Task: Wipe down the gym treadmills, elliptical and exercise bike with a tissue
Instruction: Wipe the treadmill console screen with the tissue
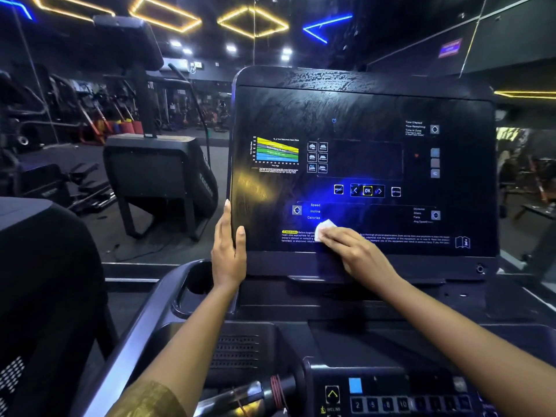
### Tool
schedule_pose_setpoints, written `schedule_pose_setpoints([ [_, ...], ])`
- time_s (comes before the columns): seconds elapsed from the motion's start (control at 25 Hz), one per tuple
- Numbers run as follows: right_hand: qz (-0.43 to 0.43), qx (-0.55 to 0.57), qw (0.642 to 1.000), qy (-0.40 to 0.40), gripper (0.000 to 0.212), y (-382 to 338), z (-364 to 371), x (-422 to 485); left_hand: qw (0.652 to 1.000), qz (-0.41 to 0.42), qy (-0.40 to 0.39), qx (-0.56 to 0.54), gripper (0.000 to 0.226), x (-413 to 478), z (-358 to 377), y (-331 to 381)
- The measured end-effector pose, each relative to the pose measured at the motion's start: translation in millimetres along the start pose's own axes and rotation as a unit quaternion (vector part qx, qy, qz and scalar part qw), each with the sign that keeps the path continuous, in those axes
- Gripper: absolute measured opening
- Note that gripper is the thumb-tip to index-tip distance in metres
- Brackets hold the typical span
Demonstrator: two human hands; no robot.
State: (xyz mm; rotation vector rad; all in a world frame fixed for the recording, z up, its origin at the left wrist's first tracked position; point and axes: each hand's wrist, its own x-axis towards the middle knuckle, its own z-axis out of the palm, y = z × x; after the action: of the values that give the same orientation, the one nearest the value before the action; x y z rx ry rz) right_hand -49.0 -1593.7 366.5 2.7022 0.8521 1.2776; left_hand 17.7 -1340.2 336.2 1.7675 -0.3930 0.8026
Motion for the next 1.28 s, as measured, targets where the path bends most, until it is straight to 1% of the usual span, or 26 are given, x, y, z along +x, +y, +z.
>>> schedule_pose_setpoints([
  [0.12,0.029,-0.003,1.0,-0.002,0.051,-24.5,15.1,-17.8,1.0,-0.009,-0.005,0.005,0.059,-0.6,-0.8,0.4],
  [0.24,0.084,0.033,0.996,0.007,0.049,-45.0,17.9,-26.4,1.0,-0.023,-0.021,0.005,0.059,-0.3,-3.0,4.6],
  [0.32,0.093,0.064,0.994,0.0,0.045,-57.4,14.3,-20.1,0.998,-0.044,-0.052,0.008,0.057,-0.3,-6.5,10.0],
  [0.4,0.096,0.117,0.988,-0.014,0.044,-73.9,11.4,-16.0,0.992,-0.077,-0.097,0.006,0.059,-1.1,-12.4,15.3],
  [0.44,0.118,0.143,0.983,-0.01,0.044,-81.9,9.2,-14.9,0.989,-0.091,-0.117,0.002,0.061,-3.6,-16.5,17.8],
  [0.52,0.194,0.181,0.964,0.018,0.045,-93.8,0.2,-14.3,0.984,-0.104,-0.142,0.011,0.063,-17.2,-27.2,24.7],
  [0.6,0.247,0.209,0.945,0.04,0.047,-104.0,-10.6,-17.9,0.983,-0.11,-0.144,0.03,0.061,-40.2,-40.8,32.9],
  [0.68,0.259,0.23,0.937,0.038,0.047,-114.4,-19.3,-27.2,0.982,-0.103,-0.149,0.045,0.058,-67.6,-54.5,42.2],
  [0.8,0.295,0.261,0.919,0.027,0.05,-125.3,-32.9,-47.9,0.973,-0.1,-0.201,0.056,0.052,-108.2,-69.1,55.7],
  [0.88,0.326,0.273,0.904,0.046,0.051,-130.5,-51.9,-65.6,0.963,-0.093,-0.241,0.081,0.05,-138.0,-73.6,66.2],
  [0.96,0.352,0.283,0.889,0.075,0.054,-133.5,-74.7,-87.4,0.953,-0.067,-0.278,0.097,0.049,-164.6,-76.3,79.7],
  [1.0,0.364,0.284,0.882,0.091,0.055,-134.4,-86.5,-100.0,0.948,-0.047,-0.299,0.099,0.053,-175.9,-75.5,85.9],
  [1.08,0.389,0.276,0.872,0.109,0.054,-136.8,-104.6,-127.1,0.932,0.005,-0.343,0.122,0.069,-191.6,-69.3,93.2],
  [1.16,0.417,0.264,0.864,0.097,0.054,-144.1,-113.1,-149.7,0.908,0.045,-0.375,0.179,0.089,-196.6,-63.6,95.9],
  [1.2,0.422,0.259,0.865,0.086,0.054,-150.2,-113.5,-157.5,0.896,0.058,-0.387,0.207,0.098,-196.6,-61.2,96.6],
  [1.28,0.403,0.241,0.88,0.072,0.053,-166.4,-106.9,-160.6,0.879,0.071,-0.407,0.238,0.112,-193.5,-59.4,94.9],
])
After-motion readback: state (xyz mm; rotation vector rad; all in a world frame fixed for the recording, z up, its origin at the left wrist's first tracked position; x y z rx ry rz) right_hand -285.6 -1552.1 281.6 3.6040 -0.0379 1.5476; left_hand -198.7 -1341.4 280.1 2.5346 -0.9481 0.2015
